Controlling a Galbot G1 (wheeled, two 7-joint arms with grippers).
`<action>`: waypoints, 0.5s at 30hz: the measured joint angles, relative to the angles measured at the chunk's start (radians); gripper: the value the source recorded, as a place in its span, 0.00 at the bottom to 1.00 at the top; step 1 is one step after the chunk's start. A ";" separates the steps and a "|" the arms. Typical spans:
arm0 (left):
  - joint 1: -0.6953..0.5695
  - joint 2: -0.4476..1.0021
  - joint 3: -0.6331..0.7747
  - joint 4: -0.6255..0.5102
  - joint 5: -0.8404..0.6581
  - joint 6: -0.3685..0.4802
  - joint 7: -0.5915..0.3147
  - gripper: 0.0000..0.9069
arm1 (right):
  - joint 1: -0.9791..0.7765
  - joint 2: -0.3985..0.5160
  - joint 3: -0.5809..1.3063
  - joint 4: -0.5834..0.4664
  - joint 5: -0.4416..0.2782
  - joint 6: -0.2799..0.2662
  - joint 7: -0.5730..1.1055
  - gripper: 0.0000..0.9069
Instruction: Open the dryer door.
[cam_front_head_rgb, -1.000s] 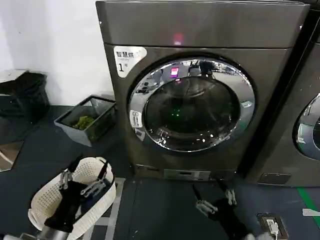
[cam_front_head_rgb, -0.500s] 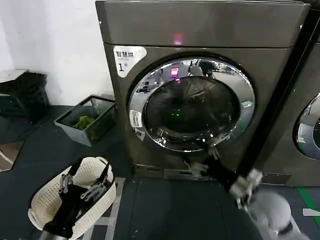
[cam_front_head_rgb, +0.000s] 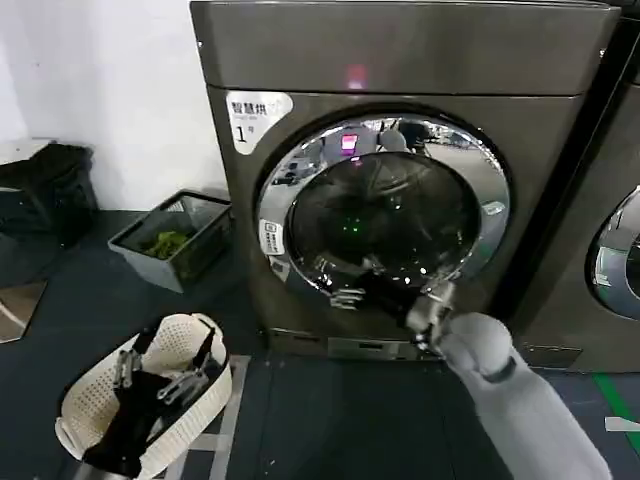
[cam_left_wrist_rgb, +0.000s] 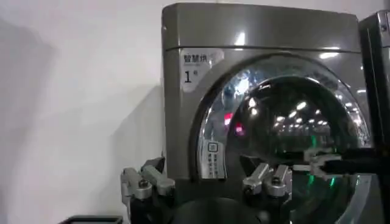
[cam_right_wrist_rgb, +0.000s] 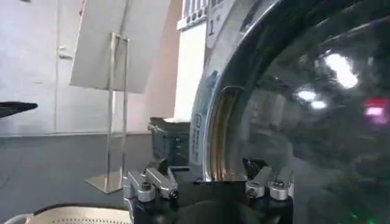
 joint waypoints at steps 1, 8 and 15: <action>0.000 0.000 -0.001 0.000 0.002 -0.001 0.000 1.00 | 0.014 0.007 -0.007 -0.015 -0.007 0.002 -0.005 1.00; -0.003 -0.003 -0.001 -0.009 0.001 -0.002 0.000 1.00 | 0.090 0.060 -0.064 -0.114 -0.022 0.012 -0.017 1.00; 0.000 -0.004 -0.001 -0.007 0.001 -0.005 0.021 1.00 | 0.138 0.106 -0.100 -0.183 -0.044 0.037 -0.037 1.00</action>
